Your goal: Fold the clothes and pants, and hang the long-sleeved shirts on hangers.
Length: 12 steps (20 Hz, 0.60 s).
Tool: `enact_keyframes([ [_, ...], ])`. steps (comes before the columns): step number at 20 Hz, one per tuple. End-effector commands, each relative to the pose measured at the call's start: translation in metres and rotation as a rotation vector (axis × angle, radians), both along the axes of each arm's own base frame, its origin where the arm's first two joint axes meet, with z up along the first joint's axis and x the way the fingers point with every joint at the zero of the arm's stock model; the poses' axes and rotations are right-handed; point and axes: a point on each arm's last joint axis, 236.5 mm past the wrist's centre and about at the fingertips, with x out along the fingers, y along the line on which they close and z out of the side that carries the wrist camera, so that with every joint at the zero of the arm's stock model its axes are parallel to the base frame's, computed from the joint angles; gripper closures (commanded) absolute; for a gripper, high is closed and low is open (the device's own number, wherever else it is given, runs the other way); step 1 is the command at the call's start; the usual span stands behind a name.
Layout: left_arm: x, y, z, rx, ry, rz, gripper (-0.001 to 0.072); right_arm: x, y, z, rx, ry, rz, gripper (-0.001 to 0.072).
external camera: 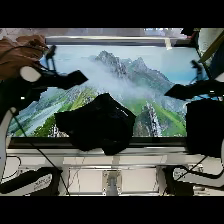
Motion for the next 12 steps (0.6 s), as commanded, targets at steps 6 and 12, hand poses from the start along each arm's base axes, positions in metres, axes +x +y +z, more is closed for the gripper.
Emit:
enact_keyframes([
  [6,-0.079,0.097,-0.060,0.189,0.276,0.081,0.0055,-0.029,0.112,-0.120,-0.026,0.237,0.315,0.0307],
  [12,-0.129,0.093,-0.112,0.148,0.339,0.169,0.0056,-0.044,0.109,-0.123,-0.016,0.306,0.346,0.0307],
])
